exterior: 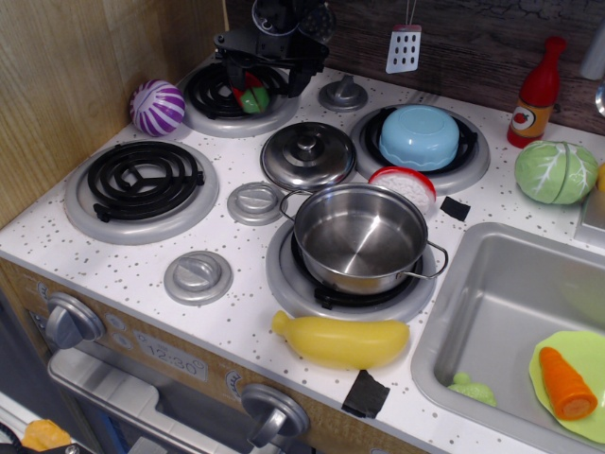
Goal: Put pepper in pan
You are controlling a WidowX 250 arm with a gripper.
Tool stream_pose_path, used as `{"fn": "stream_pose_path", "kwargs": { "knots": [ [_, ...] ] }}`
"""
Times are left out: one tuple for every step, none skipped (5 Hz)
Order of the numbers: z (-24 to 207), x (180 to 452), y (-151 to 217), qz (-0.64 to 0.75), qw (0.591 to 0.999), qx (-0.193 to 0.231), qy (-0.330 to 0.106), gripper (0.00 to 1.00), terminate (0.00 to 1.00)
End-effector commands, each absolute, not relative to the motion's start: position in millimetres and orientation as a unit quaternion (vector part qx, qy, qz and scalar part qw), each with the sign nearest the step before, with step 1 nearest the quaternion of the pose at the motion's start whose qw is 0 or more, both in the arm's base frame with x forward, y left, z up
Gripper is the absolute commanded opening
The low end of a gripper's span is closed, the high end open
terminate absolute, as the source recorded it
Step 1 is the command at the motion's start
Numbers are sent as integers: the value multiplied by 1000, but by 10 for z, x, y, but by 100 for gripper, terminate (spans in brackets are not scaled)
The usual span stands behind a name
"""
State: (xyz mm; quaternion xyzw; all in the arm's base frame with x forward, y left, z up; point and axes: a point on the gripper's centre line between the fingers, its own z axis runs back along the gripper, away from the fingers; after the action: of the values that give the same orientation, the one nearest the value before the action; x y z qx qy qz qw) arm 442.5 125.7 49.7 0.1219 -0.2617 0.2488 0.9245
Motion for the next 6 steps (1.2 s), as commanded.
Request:
{"fn": "stream_pose_path", "kwargs": {
  "knots": [
    [571,4516,1428,235,924,118,-279,100,0],
    [483,4535,1438,242,923,121,-275,100,0],
    [454,4555,1452,249,919,124,-281,0,0],
    [465,4524,1428,264,914,125,-282,0,0],
    [657,4358,1202,288,912,144,-254,0,0],
    [943,4113,891,322,900,183,-227,0,0]
  ]
}}
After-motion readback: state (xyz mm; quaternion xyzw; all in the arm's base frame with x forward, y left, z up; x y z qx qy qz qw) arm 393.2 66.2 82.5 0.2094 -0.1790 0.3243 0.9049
